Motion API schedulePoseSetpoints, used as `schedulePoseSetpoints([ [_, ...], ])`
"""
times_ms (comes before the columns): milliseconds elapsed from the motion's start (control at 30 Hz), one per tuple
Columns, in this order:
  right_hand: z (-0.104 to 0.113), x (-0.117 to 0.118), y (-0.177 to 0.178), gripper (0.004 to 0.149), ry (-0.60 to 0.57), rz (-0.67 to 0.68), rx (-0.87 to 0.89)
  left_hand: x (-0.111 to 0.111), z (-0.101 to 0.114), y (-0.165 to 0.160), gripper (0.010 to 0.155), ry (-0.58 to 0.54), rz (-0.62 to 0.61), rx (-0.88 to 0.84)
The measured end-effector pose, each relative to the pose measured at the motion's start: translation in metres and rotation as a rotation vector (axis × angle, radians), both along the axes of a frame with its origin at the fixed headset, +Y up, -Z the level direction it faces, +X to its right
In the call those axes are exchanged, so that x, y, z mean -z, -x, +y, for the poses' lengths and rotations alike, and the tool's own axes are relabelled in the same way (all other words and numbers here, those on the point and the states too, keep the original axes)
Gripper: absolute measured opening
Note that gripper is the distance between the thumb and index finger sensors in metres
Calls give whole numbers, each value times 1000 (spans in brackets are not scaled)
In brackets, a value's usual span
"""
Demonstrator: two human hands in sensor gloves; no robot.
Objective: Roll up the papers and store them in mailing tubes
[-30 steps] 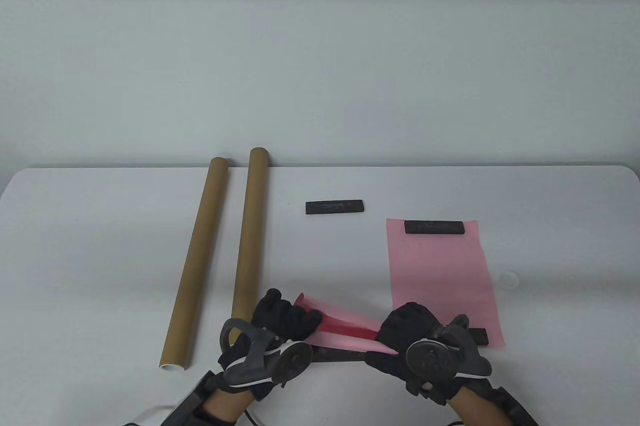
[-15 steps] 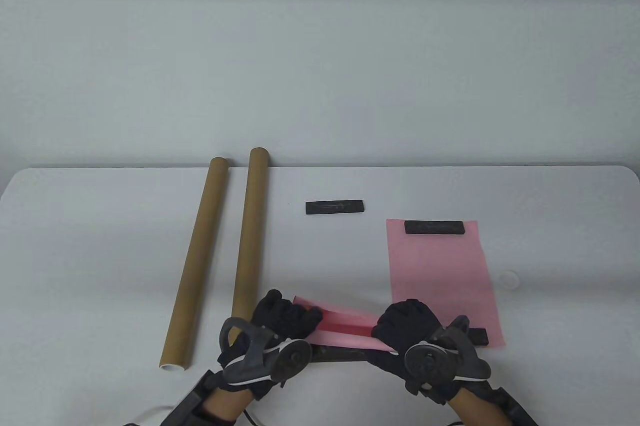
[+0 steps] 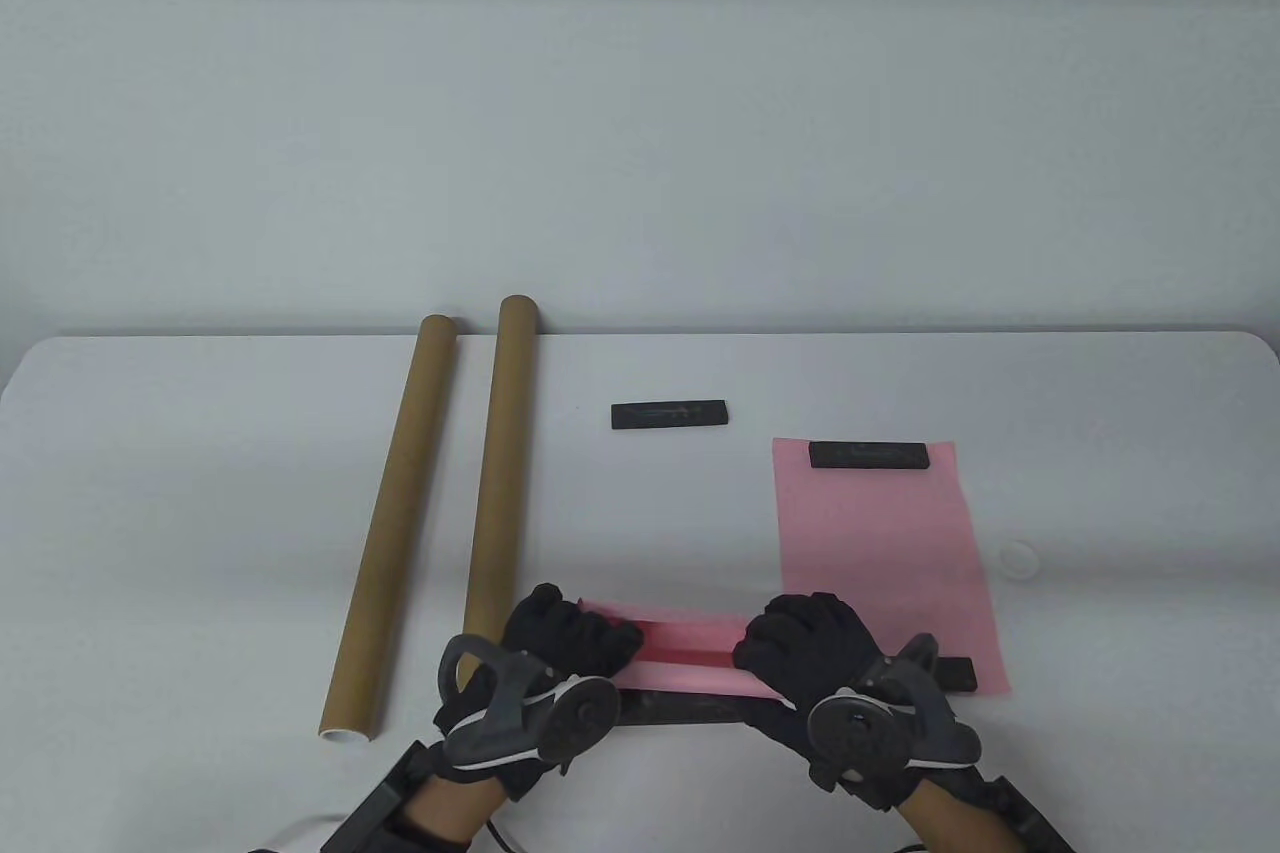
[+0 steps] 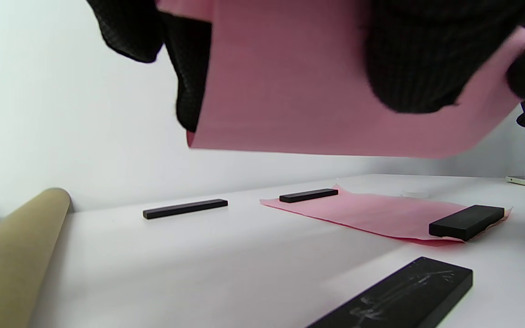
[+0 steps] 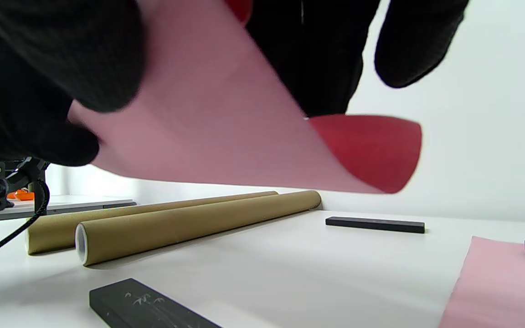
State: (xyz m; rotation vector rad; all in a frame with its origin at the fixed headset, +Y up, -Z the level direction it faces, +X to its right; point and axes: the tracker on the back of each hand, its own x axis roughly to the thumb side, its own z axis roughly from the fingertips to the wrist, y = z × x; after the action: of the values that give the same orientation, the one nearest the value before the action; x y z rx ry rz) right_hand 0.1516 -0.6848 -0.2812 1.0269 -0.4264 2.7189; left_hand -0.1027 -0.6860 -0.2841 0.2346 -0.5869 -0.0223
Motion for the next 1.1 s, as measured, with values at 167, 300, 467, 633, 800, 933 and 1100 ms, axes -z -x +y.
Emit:
schedulePoseSetpoints([
  [167,2,1,-4,59,24,4,50,-1,0,-1,54,1,-18,1],
  [300,0,-1,-1,62,-17,1,12,4,-2,2,54,57,-8,-16],
  [467,1,-4,1,53,-60,-1,-11,5,-3,3,57,73,0,-21],
  [633,1,0,-3,56,-11,-4,36,0,1,-1,60,-2,-9,-6],
  [800,2,0,-5,63,-24,-14,50,-1,5,1,57,-2,-16,-30],
  [933,1,-3,-1,62,-69,-10,-7,3,2,3,59,44,0,-25],
  [1100,1,-1,-1,52,-45,-18,-3,0,2,1,62,14,0,1],
])
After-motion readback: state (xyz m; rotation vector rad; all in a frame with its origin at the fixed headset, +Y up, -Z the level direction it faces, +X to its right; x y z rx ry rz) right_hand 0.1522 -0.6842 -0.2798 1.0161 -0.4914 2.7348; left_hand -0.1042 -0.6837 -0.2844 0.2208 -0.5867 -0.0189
